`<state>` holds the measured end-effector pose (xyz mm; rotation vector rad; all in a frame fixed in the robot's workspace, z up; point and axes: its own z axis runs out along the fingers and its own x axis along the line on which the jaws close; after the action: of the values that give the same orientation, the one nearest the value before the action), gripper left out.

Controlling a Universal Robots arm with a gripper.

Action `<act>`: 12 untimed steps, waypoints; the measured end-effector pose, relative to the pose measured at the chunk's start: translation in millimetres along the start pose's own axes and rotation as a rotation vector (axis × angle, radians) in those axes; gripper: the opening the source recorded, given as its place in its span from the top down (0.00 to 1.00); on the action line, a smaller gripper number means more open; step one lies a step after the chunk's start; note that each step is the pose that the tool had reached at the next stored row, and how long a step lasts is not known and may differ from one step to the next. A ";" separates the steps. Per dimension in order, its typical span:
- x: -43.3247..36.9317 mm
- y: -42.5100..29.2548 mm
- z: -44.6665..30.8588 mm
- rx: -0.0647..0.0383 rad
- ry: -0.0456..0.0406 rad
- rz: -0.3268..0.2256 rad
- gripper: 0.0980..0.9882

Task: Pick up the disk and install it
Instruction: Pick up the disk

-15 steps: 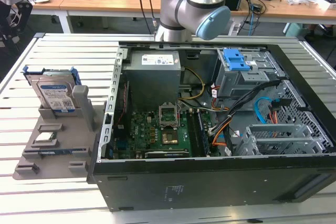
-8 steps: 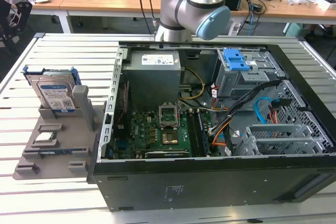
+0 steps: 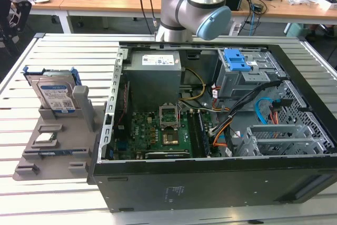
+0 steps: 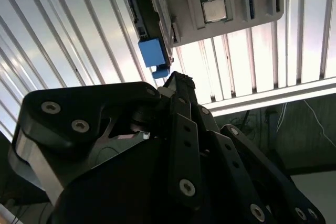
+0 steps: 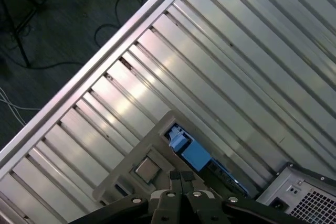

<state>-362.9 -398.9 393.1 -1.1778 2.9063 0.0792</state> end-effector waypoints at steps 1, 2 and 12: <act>0.0 0.0 0.0 0.000 0.0004 -0.009 0.99; 0.0 0.0 0.0 0.000 0.0009 -0.017 0.99; 0.0 0.0 0.0 -0.003 0.0048 -0.108 0.99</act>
<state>-362.9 -398.9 393.1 -1.3338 2.8411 0.0796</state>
